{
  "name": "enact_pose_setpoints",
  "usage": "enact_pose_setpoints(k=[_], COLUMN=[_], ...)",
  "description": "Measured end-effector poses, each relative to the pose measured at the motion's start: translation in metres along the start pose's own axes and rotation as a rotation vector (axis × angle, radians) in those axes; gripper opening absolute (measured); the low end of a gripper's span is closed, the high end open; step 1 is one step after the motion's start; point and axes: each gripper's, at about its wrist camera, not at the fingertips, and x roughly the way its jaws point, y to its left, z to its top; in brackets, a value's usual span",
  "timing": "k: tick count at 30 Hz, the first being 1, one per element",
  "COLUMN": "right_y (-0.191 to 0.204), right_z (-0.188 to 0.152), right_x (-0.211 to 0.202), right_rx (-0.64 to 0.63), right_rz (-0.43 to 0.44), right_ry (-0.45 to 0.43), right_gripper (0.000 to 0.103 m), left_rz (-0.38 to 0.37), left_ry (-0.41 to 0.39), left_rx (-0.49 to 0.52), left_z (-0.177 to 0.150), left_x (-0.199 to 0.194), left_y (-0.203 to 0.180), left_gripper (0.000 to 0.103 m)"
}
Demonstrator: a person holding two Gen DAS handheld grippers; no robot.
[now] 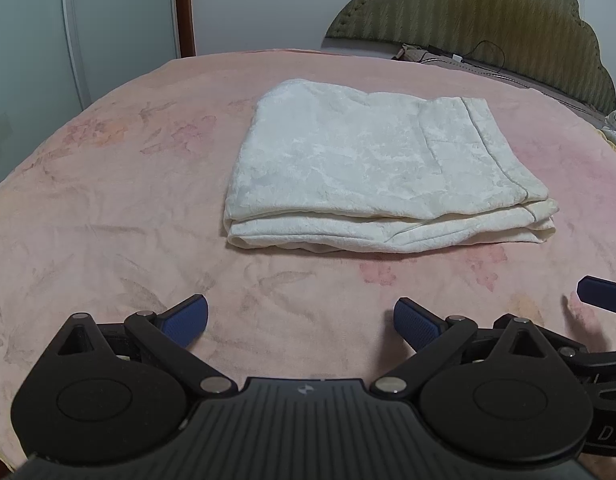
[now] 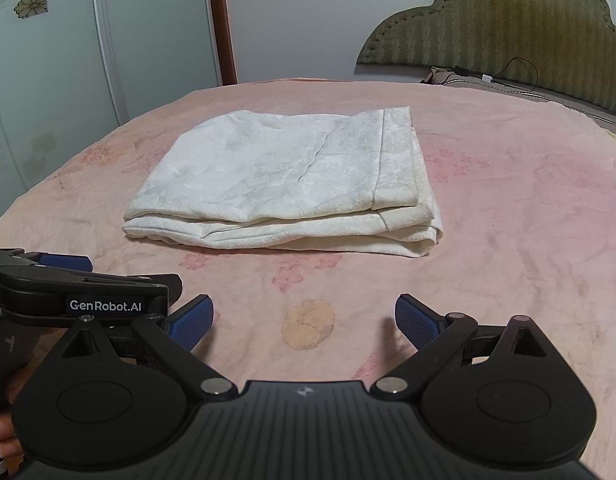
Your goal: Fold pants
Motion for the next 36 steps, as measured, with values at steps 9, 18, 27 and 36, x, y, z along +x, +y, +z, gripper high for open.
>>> enact_pose_setpoints(k=[9,18,27,36], right_y=[-0.002,-0.011,-0.015,-0.019], right_z=[0.0,0.002,0.002,0.002], right_x=[0.001,-0.001,-0.002,-0.002], right_rx=[0.004,0.038,0.034,0.04], right_rz=[-0.002,-0.023,-0.027,-0.04], right_ry=[0.005,-0.009,-0.009,-0.012], right_gripper=[0.098,0.098,0.098,0.098], left_rz=[-0.003,-0.008,-0.003,0.012], left_ry=[0.004,-0.023,-0.015,-0.013], left_rx=[0.008,0.012,0.012,0.01], left_z=[0.0,-0.001,-0.002,-0.003], left_x=[0.0,-0.004,-0.002,-0.001], left_y=[0.0,0.003,0.004,0.009], left_gripper=[0.101,0.101,0.101,0.101])
